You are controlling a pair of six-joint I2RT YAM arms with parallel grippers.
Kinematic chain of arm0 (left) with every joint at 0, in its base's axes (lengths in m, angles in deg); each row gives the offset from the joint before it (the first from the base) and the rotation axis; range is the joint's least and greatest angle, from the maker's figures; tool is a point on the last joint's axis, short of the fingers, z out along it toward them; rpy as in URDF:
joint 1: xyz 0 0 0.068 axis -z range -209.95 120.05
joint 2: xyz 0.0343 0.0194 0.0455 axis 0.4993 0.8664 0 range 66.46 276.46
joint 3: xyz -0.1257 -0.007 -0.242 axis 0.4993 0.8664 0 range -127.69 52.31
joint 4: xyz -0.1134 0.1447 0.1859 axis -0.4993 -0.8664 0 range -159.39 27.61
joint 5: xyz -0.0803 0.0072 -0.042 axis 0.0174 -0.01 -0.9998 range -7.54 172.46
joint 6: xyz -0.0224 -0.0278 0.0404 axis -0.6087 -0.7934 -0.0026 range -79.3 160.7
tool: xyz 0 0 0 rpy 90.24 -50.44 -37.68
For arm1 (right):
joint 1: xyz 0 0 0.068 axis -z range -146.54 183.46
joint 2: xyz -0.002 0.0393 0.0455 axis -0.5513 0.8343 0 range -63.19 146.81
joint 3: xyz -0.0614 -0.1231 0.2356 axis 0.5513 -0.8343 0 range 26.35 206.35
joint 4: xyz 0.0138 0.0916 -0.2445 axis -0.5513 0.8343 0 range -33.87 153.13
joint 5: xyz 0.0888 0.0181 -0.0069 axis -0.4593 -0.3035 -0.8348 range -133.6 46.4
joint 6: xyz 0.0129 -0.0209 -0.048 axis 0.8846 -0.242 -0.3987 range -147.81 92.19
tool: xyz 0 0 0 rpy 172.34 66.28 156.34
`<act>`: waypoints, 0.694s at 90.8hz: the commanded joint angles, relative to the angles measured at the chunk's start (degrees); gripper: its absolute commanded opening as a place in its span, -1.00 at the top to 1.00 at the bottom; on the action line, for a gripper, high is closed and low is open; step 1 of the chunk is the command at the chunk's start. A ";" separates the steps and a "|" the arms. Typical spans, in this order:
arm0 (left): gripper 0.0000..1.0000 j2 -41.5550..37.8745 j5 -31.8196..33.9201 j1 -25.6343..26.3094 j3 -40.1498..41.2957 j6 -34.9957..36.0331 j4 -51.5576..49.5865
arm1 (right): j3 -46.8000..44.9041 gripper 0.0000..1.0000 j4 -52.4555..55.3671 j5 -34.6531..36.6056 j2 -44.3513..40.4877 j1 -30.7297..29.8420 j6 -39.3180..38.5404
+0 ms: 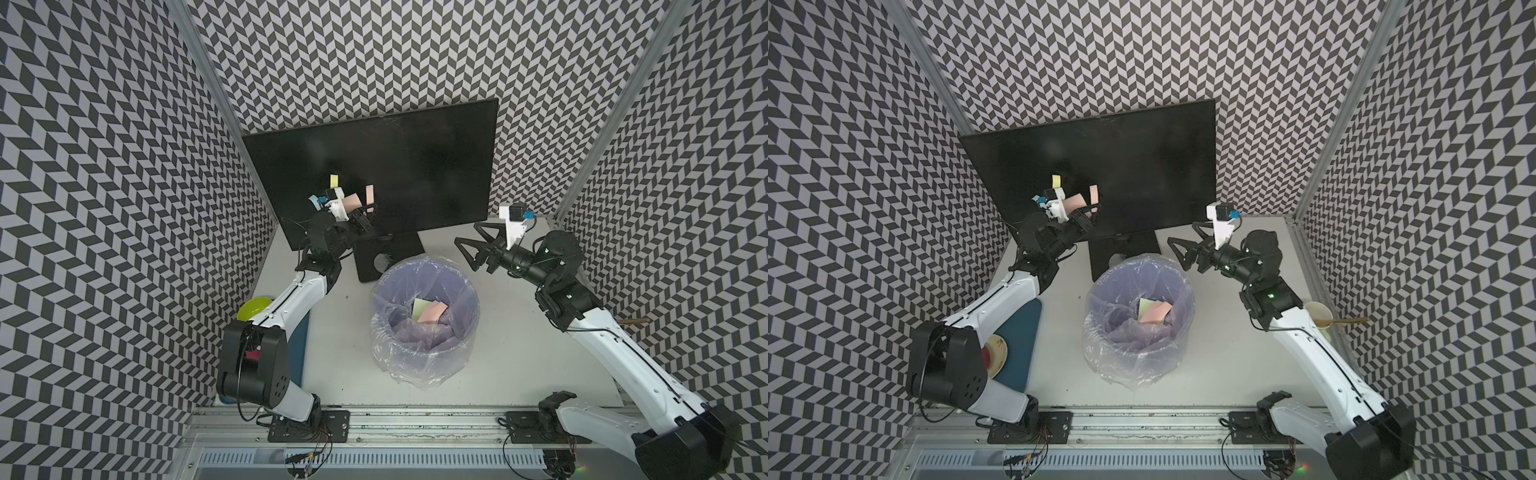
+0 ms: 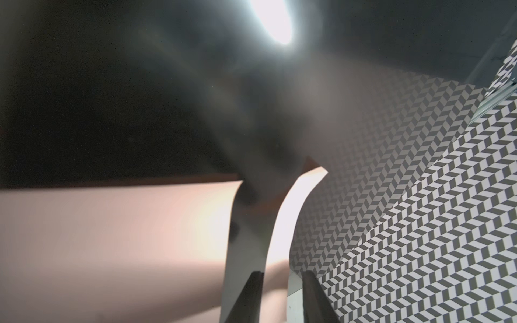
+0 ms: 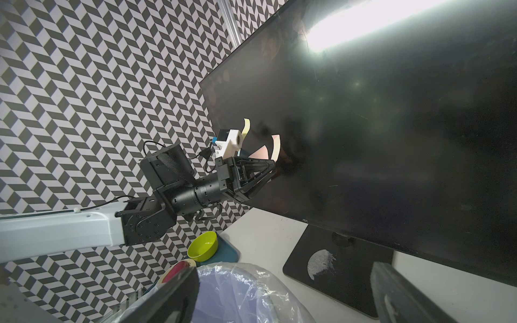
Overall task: Remove the sticky note from the monitor
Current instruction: Tear off the sticky note from the monitor.
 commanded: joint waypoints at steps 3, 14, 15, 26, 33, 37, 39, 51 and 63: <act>0.72 0.53 -0.93 -0.56 -1.84 -0.06 1.64 | -0.78 -0.98 -3.09 0.62 -0.52 -0.30 -0.12; 0.92 0.41 -1.32 -0.66 -1.76 0.26 1.71 | -0.84 -0.98 -3.18 0.63 -0.48 -0.30 -0.08; 0.95 0.36 -1.43 -0.67 -1.70 0.32 1.75 | -0.84 -0.98 -3.22 0.62 -0.48 -0.32 -0.10; 1.00 0.00 -2.60 -0.67 -1.61 0.79 2.05 | -0.92 -0.98 -3.30 0.56 -0.52 -0.29 0.00; 1.00 -0.51 -3.01 -0.63 -1.30 1.05 2.13 | -0.93 -0.98 -3.31 0.54 -0.63 -0.34 -0.04; 1.00 -0.89 -3.24 -0.62 -1.09 1.20 2.14 | -1.00 -0.98 -3.40 0.45 -0.60 -0.35 0.09; 1.00 -1.16 -3.33 -0.59 -0.87 1.31 2.06 | -1.01 -0.98 -3.49 0.38 -0.60 -0.30 0.14; 1.00 -3.57 -3.03 -0.18 0.53 2.12 1.31 | -0.98 -0.98 -3.63 0.02 -0.57 -0.30 0.24; 1.00 -7.53 -1.37 1.04 2.79 3.99 -0.64 | -0.93 -0.98 -3.66 -0.06 -0.57 -0.34 0.15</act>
